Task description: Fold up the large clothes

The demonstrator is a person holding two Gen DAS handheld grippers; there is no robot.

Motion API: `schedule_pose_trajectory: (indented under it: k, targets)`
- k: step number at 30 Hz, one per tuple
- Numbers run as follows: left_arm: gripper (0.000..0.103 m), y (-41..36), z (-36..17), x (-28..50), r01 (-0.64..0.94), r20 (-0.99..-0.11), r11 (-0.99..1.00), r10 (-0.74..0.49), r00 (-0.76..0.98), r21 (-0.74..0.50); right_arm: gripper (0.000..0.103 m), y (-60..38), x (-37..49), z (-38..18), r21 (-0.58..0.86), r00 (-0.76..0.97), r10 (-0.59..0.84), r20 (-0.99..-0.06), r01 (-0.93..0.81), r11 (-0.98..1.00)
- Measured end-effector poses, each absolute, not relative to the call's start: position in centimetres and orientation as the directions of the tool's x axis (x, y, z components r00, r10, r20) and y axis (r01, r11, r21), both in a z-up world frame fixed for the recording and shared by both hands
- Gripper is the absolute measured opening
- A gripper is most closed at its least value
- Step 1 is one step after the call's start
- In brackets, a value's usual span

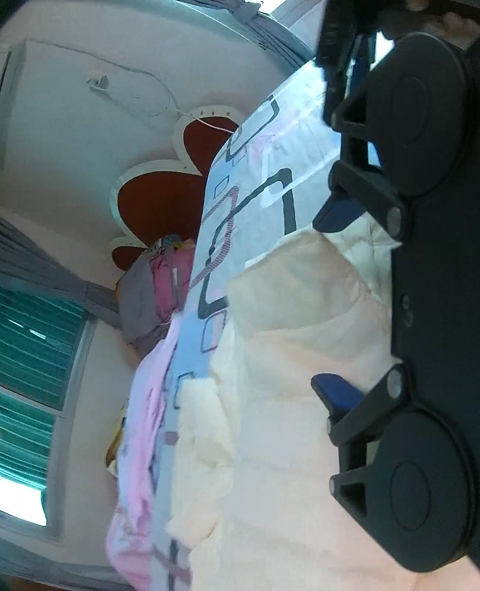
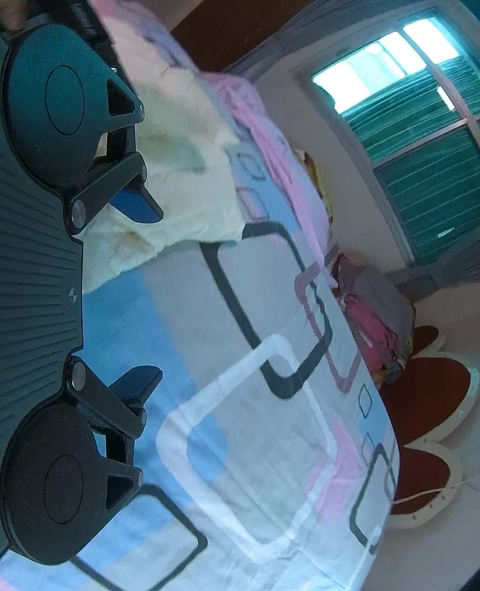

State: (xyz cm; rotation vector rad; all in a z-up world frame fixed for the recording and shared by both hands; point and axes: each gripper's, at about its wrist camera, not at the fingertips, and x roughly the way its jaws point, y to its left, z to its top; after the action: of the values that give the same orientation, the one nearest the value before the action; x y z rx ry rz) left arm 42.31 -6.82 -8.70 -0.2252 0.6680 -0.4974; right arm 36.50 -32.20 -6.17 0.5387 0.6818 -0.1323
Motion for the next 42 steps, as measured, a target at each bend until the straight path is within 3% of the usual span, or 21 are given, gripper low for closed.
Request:
schedule_pose_trajectory:
  k: [3, 6, 10, 13, 14, 15, 18, 24, 30, 33, 34, 35, 36, 39, 42]
  targets:
    - [0.074, -3.3, -7.9, 41.2, 0.3, -0.532, 0.875, -0.473, 0.703, -0.381, 0.084, -31.2, 37.6, -6.1, 0.487, 0.787, 0.129, -0.603, 0.235, 0.841]
    - [0.072, 2.0, -7.3, 39.8, 0.192, -0.539, 0.92, -0.36, 0.762, -0.343, 0.084, -29.1, 39.4, -6.3, 0.513, 0.779, 0.205, -0.593, 0.169, 0.841]
    - [0.064, 9.6, -7.7, 38.4, 0.006, -0.577, 0.952, -0.19, 0.794, -0.304, 0.083, -25.6, 42.6, -8.1, 0.518, 0.711, 0.312, -0.63, 0.086, 0.851]
    - [0.063, 13.3, -8.6, 38.1, -0.072, -0.594, 0.949, -0.132, 0.794, -0.308, 0.083, -23.3, 44.4, -9.5, 0.498, 0.674, 0.338, -0.656, 0.051, 0.866]
    - [0.063, 14.0, -8.8, 38.1, -0.075, -0.592, 0.949, -0.128, 0.796, -0.306, 0.068, -22.8, 44.8, -9.6, 0.477, 0.665, 0.33, -0.669, 0.043, 0.878]
    - [0.061, 14.5, -9.1, 38.4, -0.074, -0.592, 0.949, -0.129, 0.796, -0.307, 0.024, -22.2, 45.2, -9.8, 0.457, 0.652, 0.333, -0.681, 0.023, 0.889]
    - [0.061, 14.7, -9.9, 40.1, -0.059, -0.592, 0.947, -0.148, 0.792, -0.315, 0.011, -21.0, 45.9, -9.1, 0.396, 0.658, 0.31, -0.687, -0.02, 0.918]
    - [0.06, 16.6, -10.9, 42.2, -0.069, -0.596, 0.942, -0.15, 0.789, -0.328, 0.009, -20.4, 44.9, -3.9, 0.299, 0.77, 0.255, -0.585, -0.088, 0.95]
    - [0.06, 17.7, -12.1, 43.0, -0.106, -0.642, 0.954, -0.104, 0.76, -0.281, 0.009, -18.2, 47.2, -10.5, 0.28, 0.619, 0.254, -0.744, -0.057, 0.958]
    - [0.057, 18.6, -11.6, 42.5, -0.111, -0.651, 0.953, -0.105, 0.752, -0.281, 0.011, -19.0, 46.3, -10.4, 0.318, 0.643, 0.244, -0.726, 0.0, 0.948]
    - [0.058, 19.0, -11.2, 42.1, -0.11, -0.651, 0.954, -0.104, 0.752, -0.28, 0.02, -19.4, 45.9, -9.9, 0.323, 0.654, 0.232, -0.72, 0.02, 0.946]
    - [0.061, 19.4, -10.7, 41.5, -0.113, -0.645, 0.952, -0.102, 0.757, -0.283, 0.052, -19.9, 45.2, -9.2, 0.316, 0.685, 0.199, -0.701, 0.048, 0.948]
    - [0.065, 19.9, -10.1, 40.8, -0.124, -0.63, 0.951, -0.087, 0.772, -0.283, 0.076, -20.4, 44.5, -8.3, 0.315, 0.723, 0.177, -0.668, 0.059, 0.947]
    - [0.066, 20.1, -8.1, 39.8, -0.101, -0.567, 0.958, -0.072, 0.82, -0.267, 0.074, -20.9, 44.6, -6.5, 0.316, 0.768, 0.168, -0.618, 0.047, 0.947]
    - [0.066, 18.6, -7.1, 42.0, -0.018, -0.538, 0.964, -0.132, 0.833, -0.264, 0.048, -19.6, 46.8, -5.9, 0.286, 0.766, 0.177, -0.619, 0.009, 0.958]
